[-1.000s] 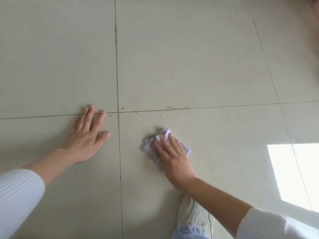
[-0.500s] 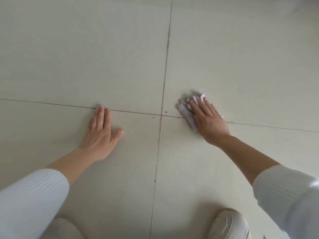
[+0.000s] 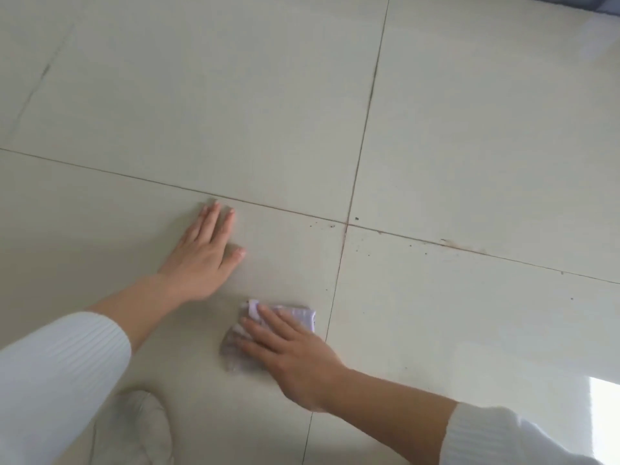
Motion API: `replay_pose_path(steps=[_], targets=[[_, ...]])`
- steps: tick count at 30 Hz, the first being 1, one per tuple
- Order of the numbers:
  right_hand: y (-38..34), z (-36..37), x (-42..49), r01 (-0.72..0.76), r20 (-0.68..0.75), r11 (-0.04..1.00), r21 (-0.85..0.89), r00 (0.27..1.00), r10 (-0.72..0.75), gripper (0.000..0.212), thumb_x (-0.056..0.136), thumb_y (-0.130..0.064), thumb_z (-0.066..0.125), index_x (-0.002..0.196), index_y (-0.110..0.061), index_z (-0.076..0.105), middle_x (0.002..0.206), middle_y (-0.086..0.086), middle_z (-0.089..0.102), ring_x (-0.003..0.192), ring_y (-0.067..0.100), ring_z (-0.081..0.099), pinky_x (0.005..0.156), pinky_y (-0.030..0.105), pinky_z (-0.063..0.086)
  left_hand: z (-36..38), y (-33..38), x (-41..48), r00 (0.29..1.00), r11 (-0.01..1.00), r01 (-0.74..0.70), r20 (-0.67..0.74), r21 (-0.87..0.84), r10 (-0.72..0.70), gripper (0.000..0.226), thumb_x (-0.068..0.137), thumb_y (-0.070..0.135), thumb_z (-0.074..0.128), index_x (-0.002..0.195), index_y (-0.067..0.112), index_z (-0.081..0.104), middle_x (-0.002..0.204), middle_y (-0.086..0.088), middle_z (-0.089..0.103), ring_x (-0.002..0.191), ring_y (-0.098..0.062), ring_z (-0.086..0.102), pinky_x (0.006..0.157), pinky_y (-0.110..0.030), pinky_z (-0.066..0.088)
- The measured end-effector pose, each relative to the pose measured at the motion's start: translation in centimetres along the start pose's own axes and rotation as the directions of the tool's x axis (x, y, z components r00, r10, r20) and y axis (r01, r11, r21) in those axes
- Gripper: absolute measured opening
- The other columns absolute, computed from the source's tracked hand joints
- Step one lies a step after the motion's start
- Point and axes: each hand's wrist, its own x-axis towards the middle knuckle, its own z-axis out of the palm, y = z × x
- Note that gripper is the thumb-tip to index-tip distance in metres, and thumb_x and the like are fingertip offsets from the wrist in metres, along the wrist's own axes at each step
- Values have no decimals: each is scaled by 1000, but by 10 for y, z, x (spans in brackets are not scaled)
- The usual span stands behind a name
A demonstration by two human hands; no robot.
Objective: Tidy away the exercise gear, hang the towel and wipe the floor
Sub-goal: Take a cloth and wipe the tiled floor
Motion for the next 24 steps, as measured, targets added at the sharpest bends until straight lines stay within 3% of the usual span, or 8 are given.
replay_pose_path(steps=[3, 5, 7, 10, 14, 18, 20, 24], targets=[[3, 4, -13, 352, 140, 936, -3, 927, -348, 53, 92, -8, 44, 145, -14, 40, 156, 6, 31, 147, 32, 11, 121, 40, 3, 5, 3, -7, 1000, 999, 31, 6, -13, -31, 73, 97, 54, 24, 153, 19, -8, 158, -7, -21, 146, -20, -20, 118, -35, -6], [29, -3, -17, 439, 134, 897, -54, 893, -430, 49, 95, -9, 47, 143, -12, 44, 154, 7, 34, 146, 32, 16, 120, 42, 13, 6, 4, -10, 999, 999, 45, 1, -28, -45, 74, 95, 58, 19, 153, 19, -5, 159, -7, -18, 146, -21, -17, 119, -37, -3], [69, -22, -24, 296, 75, 946, -134, 955, -288, 52, 93, -14, 54, 144, -15, 44, 155, 6, 32, 146, 29, 19, 118, 42, 22, 10, 3, -10, 999, 999, 41, -28, -31, -42, 85, 84, 65, 8, 153, 17, -3, 160, -9, -15, 147, -22, -14, 119, -38, -2], [137, -64, -41, -207, -180, 961, -186, 968, 173, 73, 87, -14, 62, 150, -22, 27, 159, 5, 21, 146, 27, 21, 111, 40, 27, 11, -3, -5, 1000, 999, 10, -30, 30, -9, 90, 76, 69, -3, 151, 20, -13, 157, -7, -24, 144, -18, -23, 118, -35, -7], [192, -108, -59, -760, -314, 650, 11, 614, 724, 60, 101, -18, 37, 153, -30, 11, 162, -6, 7, 149, 23, 6, 120, 45, 15, 13, -8, 3, 999, 999, 11, -40, 31, -10, 89, 76, 73, -2, 149, 24, -20, 155, -5, -30, 142, -16, -29, 118, -36, -8], [182, -99, -26, -888, -316, 376, 263, 289, 904, 55, 101, -17, 28, 154, -25, 14, 162, -4, 3, 149, 25, -3, 121, 40, 2, 14, -8, 15, 997, 1000, 6, -82, 23, -4, 87, 79, 72, -2, 149, 23, -19, 155, -5, -30, 143, -18, -27, 118, -36, -9], [162, -87, 5, -856, -336, 428, 291, 327, 883, 58, 98, -8, 31, 153, -22, 19, 162, -1, 9, 149, 27, 1, 121, 40, 1, 13, -9, 21, 994, 1000, -3, -107, 11, 4, 86, 81, 71, 0, 150, 23, -18, 153, -4, -33, 143, -18, -28, 118, -37, -8], [100, -61, 54, -567, -325, 818, 98, 758, 565, 63, 84, -4, 33, 146, -13, 37, 152, 13, 36, 141, 39, 28, 115, 54, 23, 16, -14, 28, 985, 1000, -28, -170, 0, 27, 80, 86, 68, 0, 152, 23, -9, 156, -7, -24, 145, -20, -22, 118, -40, -3]])
